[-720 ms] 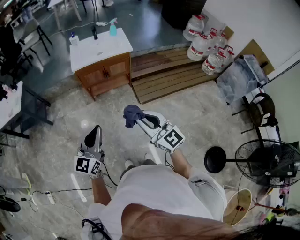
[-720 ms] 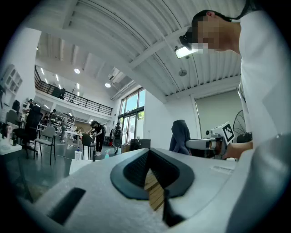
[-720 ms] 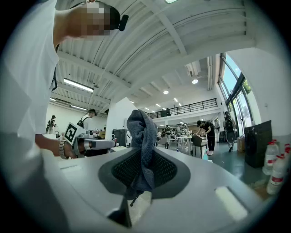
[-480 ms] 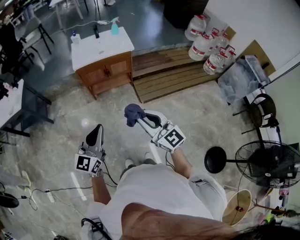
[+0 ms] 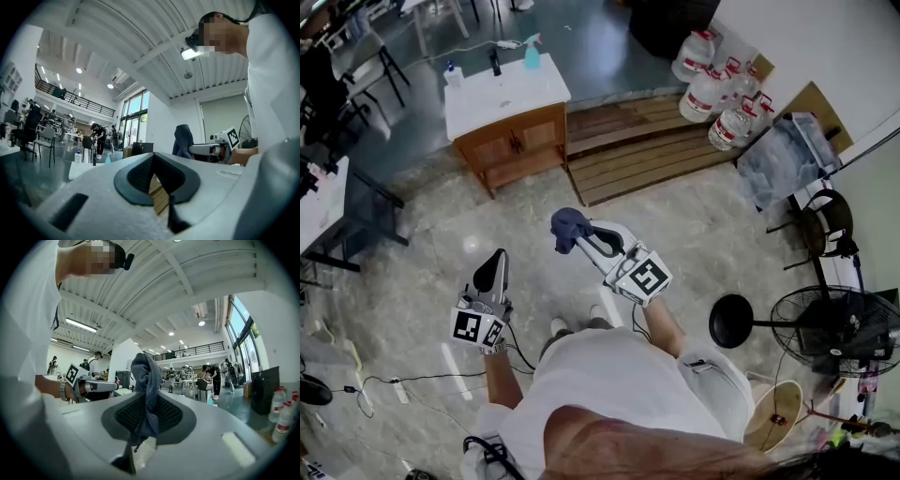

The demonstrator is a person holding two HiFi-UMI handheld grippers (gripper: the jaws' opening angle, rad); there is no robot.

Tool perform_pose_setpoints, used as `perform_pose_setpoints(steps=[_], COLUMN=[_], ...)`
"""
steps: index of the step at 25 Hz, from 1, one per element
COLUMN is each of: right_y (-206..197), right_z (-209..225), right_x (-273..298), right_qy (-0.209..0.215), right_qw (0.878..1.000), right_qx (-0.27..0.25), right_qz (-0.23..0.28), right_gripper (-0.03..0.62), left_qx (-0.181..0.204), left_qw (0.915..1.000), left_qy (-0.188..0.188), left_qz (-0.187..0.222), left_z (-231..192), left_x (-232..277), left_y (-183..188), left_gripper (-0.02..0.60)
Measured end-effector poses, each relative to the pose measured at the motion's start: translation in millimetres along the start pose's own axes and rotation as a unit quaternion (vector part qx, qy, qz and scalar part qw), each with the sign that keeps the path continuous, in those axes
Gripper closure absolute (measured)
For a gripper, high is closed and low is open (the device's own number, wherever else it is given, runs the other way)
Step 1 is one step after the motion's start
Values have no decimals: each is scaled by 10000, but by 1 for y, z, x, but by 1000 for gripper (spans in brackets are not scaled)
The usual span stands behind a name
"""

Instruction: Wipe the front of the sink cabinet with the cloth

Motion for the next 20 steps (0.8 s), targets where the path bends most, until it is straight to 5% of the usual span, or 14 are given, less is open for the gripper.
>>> perform_pose_setpoints(steps=[20], right_y=[-4], right_z=[6], right_x=[-2], right_qy=[57], right_qw=[10000], right_qx=[-74], right_qz=[-33], right_gripper=[533], left_qx=[-31], left_qw=[10000], left_qy=[55], left_qz=[-32], left_z=[1], left_x=[9], left_y=[-5], left_gripper=[583])
Point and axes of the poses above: the fingertips, and each gripper's own axes: x forward along the fingers, z to its right, y out of its top, the point moved 9 cm from there along -x, backward along the fingers, and after that the axes turned 11 degrees about -x, right-handed, at the moved point
